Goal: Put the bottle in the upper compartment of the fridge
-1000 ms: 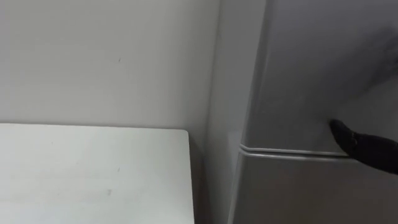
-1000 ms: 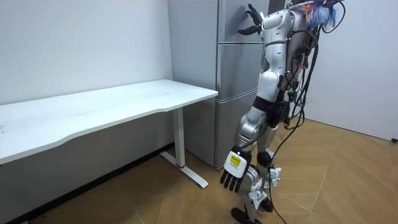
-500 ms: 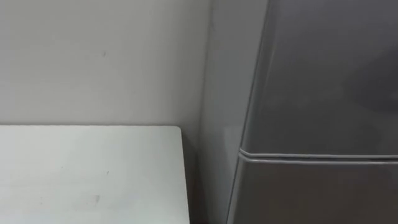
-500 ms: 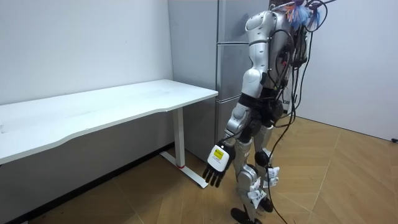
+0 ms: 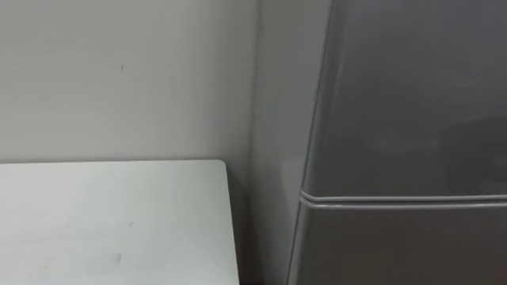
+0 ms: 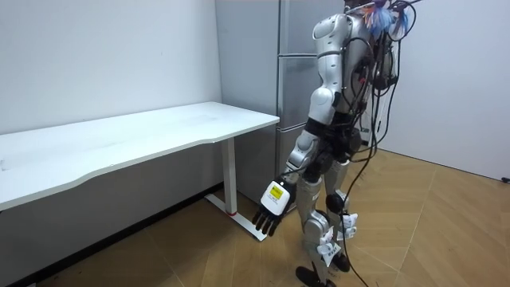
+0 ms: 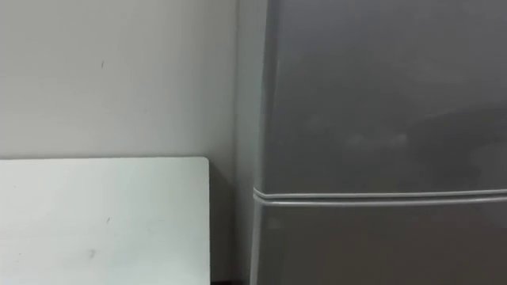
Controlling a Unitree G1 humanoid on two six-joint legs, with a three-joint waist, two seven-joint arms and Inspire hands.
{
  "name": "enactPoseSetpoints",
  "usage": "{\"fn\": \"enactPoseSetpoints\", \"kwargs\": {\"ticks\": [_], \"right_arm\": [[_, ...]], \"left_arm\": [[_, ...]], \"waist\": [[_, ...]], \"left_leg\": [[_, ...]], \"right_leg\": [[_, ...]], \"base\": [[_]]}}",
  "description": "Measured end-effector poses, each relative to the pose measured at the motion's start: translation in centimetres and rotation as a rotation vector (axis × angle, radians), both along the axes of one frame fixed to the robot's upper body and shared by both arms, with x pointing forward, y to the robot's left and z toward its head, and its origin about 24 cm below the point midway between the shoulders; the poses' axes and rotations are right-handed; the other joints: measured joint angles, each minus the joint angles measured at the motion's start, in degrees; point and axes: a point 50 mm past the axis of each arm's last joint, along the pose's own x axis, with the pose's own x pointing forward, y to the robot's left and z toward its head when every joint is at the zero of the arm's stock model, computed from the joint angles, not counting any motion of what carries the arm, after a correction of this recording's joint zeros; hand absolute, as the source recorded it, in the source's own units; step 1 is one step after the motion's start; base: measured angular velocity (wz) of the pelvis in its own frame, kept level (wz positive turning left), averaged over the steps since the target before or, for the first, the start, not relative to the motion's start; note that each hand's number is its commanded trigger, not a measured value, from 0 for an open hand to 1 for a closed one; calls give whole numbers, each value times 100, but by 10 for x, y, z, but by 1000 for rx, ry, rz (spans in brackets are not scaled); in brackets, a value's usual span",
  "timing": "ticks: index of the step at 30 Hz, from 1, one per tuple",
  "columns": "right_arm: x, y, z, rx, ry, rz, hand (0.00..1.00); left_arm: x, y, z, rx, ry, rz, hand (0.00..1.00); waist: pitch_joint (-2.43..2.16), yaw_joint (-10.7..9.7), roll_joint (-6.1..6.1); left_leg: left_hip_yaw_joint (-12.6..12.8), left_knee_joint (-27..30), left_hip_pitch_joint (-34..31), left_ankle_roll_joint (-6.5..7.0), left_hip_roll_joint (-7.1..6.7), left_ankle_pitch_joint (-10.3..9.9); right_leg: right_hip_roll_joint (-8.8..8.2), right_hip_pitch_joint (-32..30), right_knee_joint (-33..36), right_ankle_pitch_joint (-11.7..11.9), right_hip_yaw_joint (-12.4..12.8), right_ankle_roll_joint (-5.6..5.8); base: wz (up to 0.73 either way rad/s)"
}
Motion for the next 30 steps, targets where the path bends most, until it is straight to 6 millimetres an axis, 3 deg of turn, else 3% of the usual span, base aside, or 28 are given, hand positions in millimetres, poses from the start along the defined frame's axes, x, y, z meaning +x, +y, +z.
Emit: {"fn": "enactPoseSetpoints", "kwargs": {"ticks": [1,5,7,11,13,20,25,30], "right_arm": [[-6,-1,-11,52,16,-31,0],[-22,0,-33,166,33,-114,0],[-30,-1,-49,217,82,-171,0],[-44,0,-75,283,179,-231,0],[-46,5,-86,332,200,-239,0],[-61,21,-125,462,331,-246,0],[-77,31,-148,517,460,-226,0],[-88,52,-171,546,634,-91,0]], "left_arm": [[-4,-2,0,-4,6,10,0],[-12,-7,-2,-18,22,27,0],[-13,-8,-2,-13,24,30,0],[-14,-12,-3,-11,26,35,0],[-14,-15,-4,-20,25,35,0],[-12,-17,-5,-31,22,21,0],[-11,-22,-7,-49,27,0,0],[-9,-27,-8,-63,32,-36,0]], "waist": [[-27,0,48],[-53,-34,185],[-32,-55,274],[-30,-56,255],[-5,-43,198],[0,-7,43],[-10,-8,164],[-7,18,261]], "left_leg": [[0,-5,0,0,0,-6],[9,-25,16,2,-5,-9],[9,-34,44,-1,-18,-6],[6,-29,124,-7,-47,-2],[7,-30,192,-6,-58,-2],[3,-27,155,-3,-59,-5],[-29,-33,116,14,-52,-15],[-23,-69,125,15,-67,-15]], "right_leg": [[4,8,-47,-2,5,3],[1,18,-49,-1,8,7],[3,40,-41,-2,0,8],[4,107,-33,-60,26,14],[-6,110,32,-101,54,18],[-13,133,-8,-102,58,36],[-23,111,-51,-67,63,63],[-18,98,-46,-68,42,64]], "base": [[0],[0],[0],[0],[-2],[2],[-1],[0]]}}
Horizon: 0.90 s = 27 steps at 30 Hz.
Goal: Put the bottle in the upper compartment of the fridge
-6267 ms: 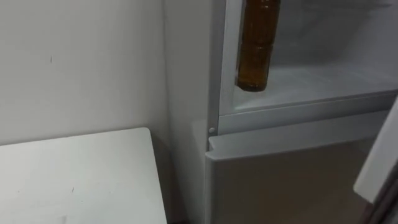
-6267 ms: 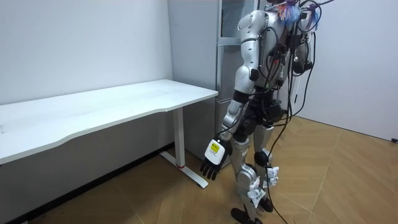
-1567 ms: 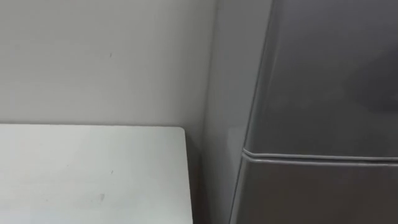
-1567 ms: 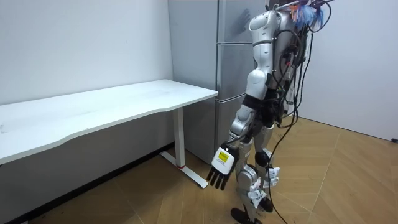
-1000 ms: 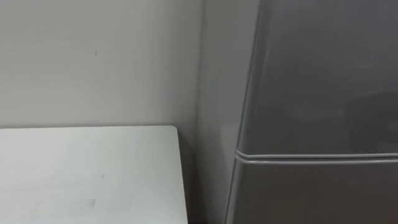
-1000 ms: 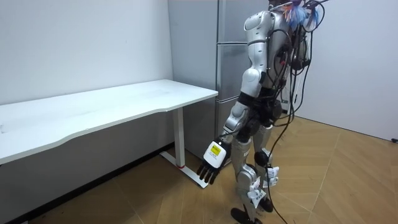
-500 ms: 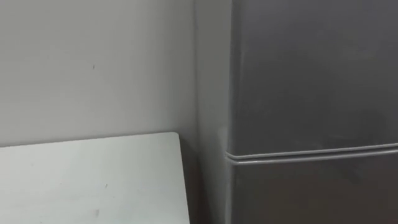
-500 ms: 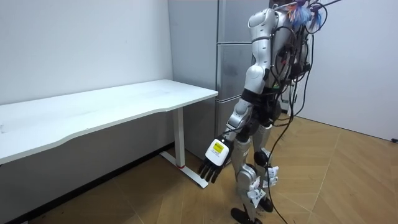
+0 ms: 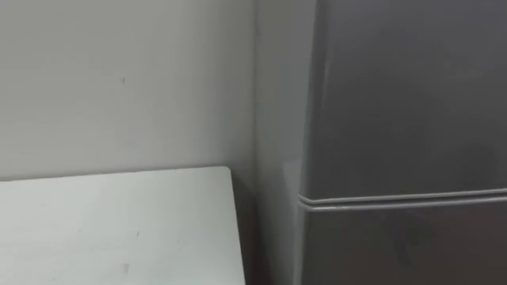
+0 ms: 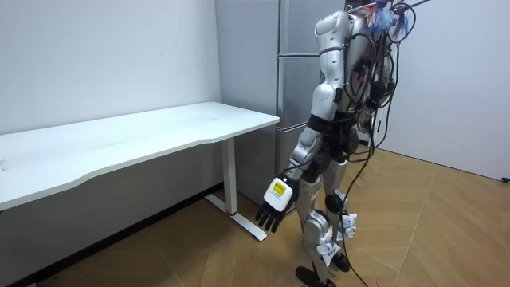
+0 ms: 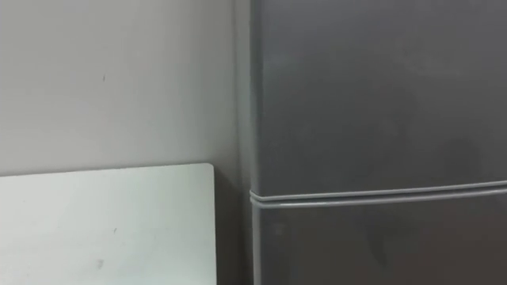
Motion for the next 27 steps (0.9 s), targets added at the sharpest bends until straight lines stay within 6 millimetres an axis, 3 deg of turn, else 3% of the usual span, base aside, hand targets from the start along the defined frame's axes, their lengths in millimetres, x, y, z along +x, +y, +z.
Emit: {"fn": "enactPoseSetpoints", "kwargs": {"ticks": [13,27], "right_arm": [[-19,29,-32,162,238,377,0],[-7,57,-45,367,206,598,0]], "left_arm": [[5,-11,-4,-52,8,-74,0],[19,-18,-7,-82,-7,-144,0]], "waist": [[12,121,35],[35,138,113]], "left_leg": [[29,45,75,0,22,0],[19,-17,53,-1,7,-1]], "right_leg": [[-11,83,2,-8,-24,-11],[4,77,-12,-5,-24,-13]], "base": [[1],[0]]}}
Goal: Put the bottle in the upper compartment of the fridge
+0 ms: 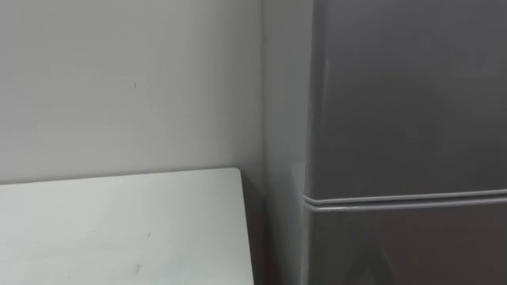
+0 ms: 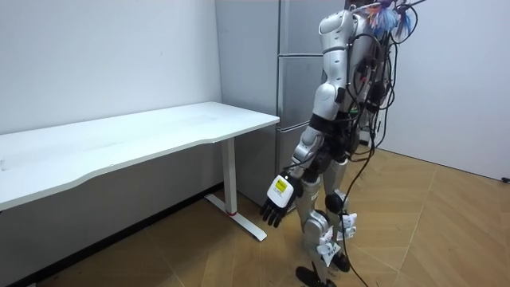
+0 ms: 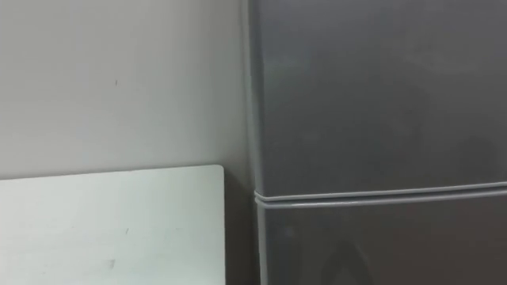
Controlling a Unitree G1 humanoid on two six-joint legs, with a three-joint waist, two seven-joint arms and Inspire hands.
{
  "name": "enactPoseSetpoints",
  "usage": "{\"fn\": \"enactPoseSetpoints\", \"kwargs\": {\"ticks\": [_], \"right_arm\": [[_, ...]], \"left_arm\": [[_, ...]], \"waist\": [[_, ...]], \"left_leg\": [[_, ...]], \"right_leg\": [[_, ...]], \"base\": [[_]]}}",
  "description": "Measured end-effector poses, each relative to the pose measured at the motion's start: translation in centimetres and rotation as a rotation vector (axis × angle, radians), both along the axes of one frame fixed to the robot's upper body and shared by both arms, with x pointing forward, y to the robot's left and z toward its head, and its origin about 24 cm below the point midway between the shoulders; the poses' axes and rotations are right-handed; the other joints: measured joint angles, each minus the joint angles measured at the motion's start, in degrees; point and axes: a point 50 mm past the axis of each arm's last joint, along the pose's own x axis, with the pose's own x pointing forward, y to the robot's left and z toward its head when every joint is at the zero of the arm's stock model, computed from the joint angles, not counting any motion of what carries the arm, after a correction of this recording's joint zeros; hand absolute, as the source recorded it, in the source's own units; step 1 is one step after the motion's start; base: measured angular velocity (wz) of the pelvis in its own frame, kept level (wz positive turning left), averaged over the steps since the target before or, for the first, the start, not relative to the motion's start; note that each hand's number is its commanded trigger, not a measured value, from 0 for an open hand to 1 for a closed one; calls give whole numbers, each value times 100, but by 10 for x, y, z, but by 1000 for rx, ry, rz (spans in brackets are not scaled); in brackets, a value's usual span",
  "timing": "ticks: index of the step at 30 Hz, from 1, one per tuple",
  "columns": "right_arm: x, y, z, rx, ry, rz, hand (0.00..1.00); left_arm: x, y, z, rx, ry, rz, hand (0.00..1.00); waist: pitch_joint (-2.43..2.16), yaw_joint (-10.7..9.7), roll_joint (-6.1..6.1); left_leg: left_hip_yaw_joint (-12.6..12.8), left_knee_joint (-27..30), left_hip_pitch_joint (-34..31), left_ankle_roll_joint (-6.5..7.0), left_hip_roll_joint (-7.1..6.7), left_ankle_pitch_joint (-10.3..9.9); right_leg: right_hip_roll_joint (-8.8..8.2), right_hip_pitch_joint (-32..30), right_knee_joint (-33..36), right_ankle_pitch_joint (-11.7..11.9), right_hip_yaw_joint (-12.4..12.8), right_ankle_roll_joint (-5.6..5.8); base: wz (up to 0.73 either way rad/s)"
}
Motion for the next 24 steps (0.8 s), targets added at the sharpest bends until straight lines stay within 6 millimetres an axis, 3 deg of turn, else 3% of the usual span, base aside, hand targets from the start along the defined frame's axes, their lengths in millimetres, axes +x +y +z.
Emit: {"fn": "enactPoseSetpoints", "kwargs": {"ticks": [7,24], "right_arm": [[5,14,-5,128,-6,53,0],[3,24,-14,395,16,80,0]], "left_arm": [[6,-8,-2,-22,-3,-48,0],[8,-11,-3,-74,10,-85,0]], "waist": [[6,-2,-15],[2,-2,-23]], "left_leg": [[3,-32,-2,0,7,0],[-56,70,-73,0,9,0]], "right_leg": [[-4,-30,4,-4,16,6],[-13,-62,-3,-3,2,4]], "base": [[0],[0]]}}
